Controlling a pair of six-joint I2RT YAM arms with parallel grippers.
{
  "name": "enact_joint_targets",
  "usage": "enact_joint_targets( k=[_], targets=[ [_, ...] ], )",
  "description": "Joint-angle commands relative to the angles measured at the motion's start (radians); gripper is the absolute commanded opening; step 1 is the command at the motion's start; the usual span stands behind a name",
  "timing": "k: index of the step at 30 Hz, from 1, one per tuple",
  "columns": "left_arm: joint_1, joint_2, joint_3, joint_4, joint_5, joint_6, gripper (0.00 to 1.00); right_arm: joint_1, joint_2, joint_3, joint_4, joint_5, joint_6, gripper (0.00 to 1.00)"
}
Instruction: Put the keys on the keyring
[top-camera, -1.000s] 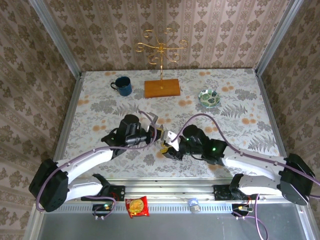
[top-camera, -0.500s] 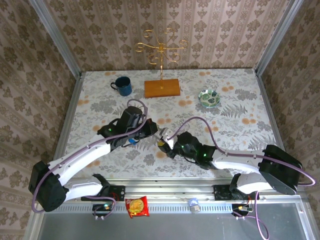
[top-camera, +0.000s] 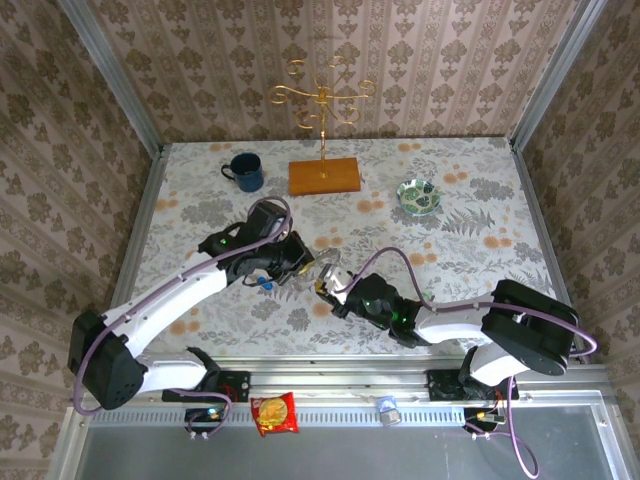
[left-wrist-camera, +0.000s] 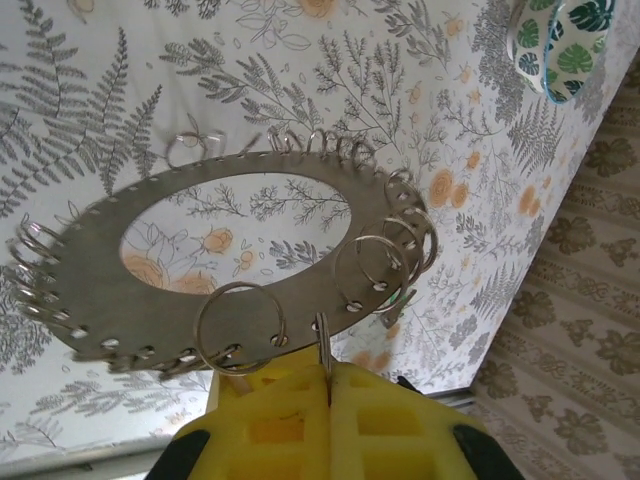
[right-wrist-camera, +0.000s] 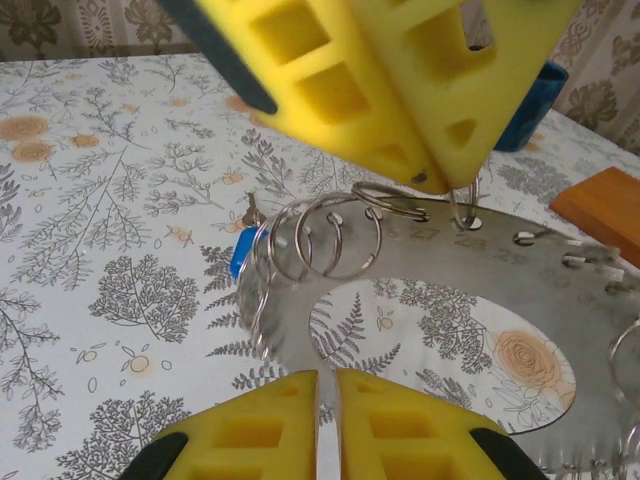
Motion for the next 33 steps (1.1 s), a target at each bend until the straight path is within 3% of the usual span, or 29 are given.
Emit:
enact_joint_targets(
  k=[1,18,27,33],
  targets=[
    [0.016,0.024,0.051,-0.089,0.094,-0.093,0.00,0.007,0.012,-0.026,0.163,0.050,-0.050,0.14],
    [0.041,0.042,0.054,-0.113,0.197,-0.159,0.00,0.010,0.055,-0.045,0.300,0.070,-0.149,0.14],
    [0.054,0.033,0.051,-0.125,0.207,-0.140,0.00,0.008,-0.032,-0.107,0.179,0.060,-0.243,0.19],
    [0.057,0.027,0.045,-0.119,0.219,-0.148,0.00,0.009,-0.049,-0.073,0.177,0.062,-0.222,0.19]
  ],
)
